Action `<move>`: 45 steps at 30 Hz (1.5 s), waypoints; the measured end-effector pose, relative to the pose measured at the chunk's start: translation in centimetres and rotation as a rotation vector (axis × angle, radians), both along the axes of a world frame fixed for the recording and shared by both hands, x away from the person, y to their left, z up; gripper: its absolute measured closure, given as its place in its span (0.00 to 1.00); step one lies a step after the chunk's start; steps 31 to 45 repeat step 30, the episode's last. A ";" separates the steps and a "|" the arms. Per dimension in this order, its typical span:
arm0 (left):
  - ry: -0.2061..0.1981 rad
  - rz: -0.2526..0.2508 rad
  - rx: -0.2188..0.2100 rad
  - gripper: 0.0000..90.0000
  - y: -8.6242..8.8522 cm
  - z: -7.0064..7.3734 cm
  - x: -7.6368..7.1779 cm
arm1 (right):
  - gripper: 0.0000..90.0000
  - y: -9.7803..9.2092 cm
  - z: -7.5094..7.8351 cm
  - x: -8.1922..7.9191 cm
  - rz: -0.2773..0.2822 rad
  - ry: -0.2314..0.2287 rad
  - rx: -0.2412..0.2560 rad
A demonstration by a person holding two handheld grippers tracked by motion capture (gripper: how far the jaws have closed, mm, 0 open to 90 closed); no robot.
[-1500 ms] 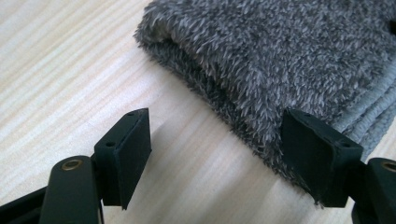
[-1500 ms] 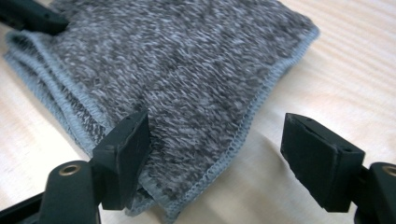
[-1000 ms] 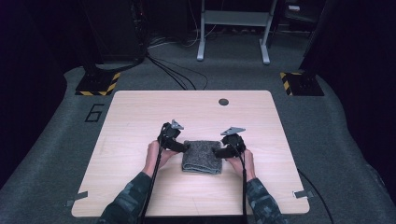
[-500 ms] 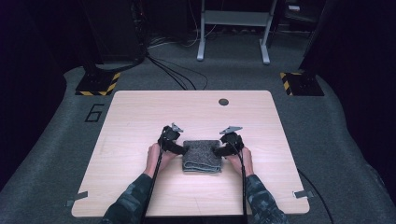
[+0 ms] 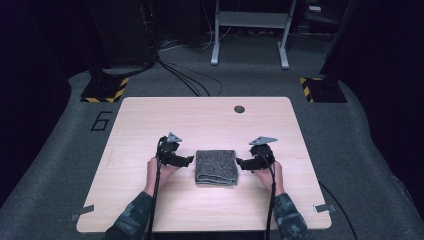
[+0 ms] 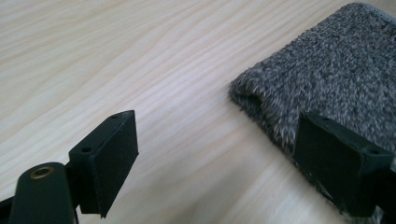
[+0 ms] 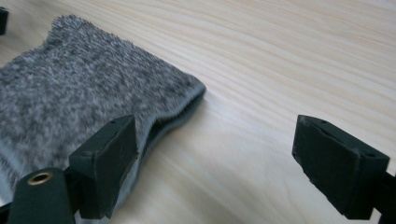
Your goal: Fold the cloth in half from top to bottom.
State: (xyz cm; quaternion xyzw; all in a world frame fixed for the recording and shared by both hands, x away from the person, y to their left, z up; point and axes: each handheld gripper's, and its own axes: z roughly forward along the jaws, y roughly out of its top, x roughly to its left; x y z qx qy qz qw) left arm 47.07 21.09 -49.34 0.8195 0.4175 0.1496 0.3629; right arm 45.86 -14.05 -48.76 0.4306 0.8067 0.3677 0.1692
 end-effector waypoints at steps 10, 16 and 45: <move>-0.005 0.063 0.027 0.14 4.5 -0.7 -4.2 | 0.15 -6.4 -1.2 -3.9 -0.097 -0.007 -0.039; -0.027 0.159 0.023 0.14 7.5 -1.9 -6.7 | 0.14 -9.6 -2.7 -5.6 -0.155 0.010 -0.052; -0.048 0.237 0.049 0.11 9.5 -3.6 -8.4 | 0.10 -11.4 -4.0 -6.6 -0.175 -0.012 -0.044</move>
